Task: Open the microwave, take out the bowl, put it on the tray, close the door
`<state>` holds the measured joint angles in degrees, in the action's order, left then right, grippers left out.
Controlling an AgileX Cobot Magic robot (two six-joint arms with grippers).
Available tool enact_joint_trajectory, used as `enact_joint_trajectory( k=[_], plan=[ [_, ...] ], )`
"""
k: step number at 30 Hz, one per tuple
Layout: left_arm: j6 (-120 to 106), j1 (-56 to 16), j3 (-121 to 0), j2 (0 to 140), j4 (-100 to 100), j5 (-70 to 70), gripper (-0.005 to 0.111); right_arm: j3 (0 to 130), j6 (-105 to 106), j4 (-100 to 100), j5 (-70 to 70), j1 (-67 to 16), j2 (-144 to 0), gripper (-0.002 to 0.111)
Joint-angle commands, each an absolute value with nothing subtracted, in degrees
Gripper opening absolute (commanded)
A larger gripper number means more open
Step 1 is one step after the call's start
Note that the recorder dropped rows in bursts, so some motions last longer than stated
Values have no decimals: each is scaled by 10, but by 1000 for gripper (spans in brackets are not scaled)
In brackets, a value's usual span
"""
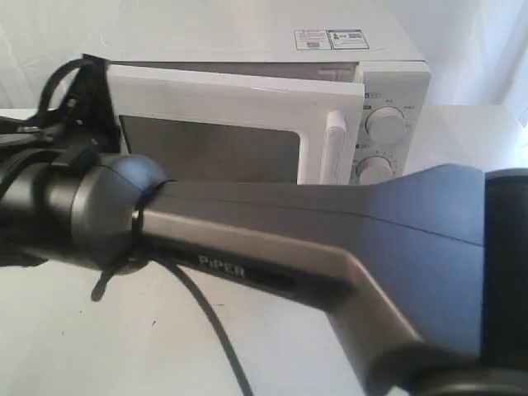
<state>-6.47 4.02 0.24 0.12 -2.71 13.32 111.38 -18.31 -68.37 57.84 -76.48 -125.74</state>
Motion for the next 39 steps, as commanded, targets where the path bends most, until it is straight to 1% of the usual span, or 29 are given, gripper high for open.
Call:
enact_joint_trajectory(
  k=[1, 7, 12, 17, 20, 24, 29, 31, 36, 39],
  plan=[
    [-62, 39, 0, 0, -26, 132, 0, 1112, -156, -664, 692, -703, -1259, 0],
    [-62, 39, 0, 0, -26, 132, 0, 1112, -156, -657, 700, -617, -1258, 0],
    [-62, 39, 0, 0, -26, 132, 0, 1112, -157, -653, 700, -576, -1256, 0],
    [-62, 39, 0, 0, -26, 132, 0, 1112, -134, -579, 700, -581, -1235, 0],
    [-62, 39, 0, 0, -26, 132, 0, 1112, -52, -464, 700, -602, -1195, 0],
    [-62, 39, 0, 0, -26, 132, 0, 1112, 29, -309, 675, -641, -1091, 0],
    [-62, 39, 0, 0, -26, 132, 0, 1112, 22, -308, 700, -683, -947, 0],
    [-62, 39, 0, 0, -26, 132, 0, 1112, -11, -302, 700, -693, -885, 0],
    [-62, 39, 0, 0, -26, 132, 0, 1112, -103, -262, 700, -697, -749, 0],
    [-62, 39, 0, 0, -26, 132, 0, 1112, -109, -262, 700, -697, -684, 0]
  ],
)
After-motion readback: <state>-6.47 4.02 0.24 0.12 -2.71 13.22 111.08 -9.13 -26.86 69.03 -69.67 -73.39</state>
